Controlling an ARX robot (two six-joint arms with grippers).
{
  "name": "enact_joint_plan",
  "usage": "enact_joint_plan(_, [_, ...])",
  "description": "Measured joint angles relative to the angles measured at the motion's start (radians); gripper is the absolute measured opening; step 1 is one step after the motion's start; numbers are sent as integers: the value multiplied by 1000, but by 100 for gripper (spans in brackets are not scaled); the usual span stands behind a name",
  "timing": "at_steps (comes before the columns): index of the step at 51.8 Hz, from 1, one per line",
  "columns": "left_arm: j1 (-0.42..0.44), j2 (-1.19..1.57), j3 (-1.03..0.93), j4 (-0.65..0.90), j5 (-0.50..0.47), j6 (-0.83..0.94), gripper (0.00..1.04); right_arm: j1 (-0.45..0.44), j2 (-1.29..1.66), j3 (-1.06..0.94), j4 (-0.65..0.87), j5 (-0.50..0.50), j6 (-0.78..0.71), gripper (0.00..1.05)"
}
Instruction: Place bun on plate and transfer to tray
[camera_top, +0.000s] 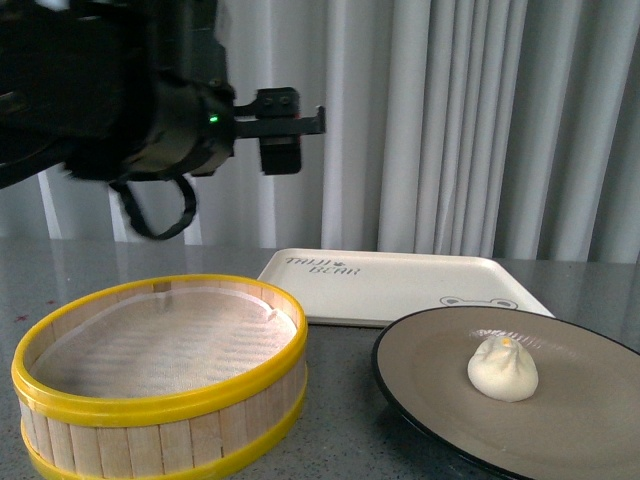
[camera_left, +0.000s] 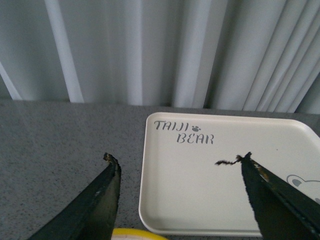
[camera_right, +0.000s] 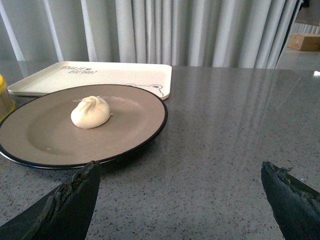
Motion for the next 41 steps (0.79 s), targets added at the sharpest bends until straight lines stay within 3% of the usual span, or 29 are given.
enact_joint_plan(8, [77, -194, -336, 205, 48, 54, 42, 0, 0, 0, 0, -2, 0, 96])
enact_joint_plan(20, [168, -365, -683, 319, 130, 62, 4, 0, 0, 0, 0, -3, 0, 96])
enact_joint_plan(41, [262, -611, -978, 367, 222, 72, 4, 0, 0, 0, 0, -3, 0, 96])
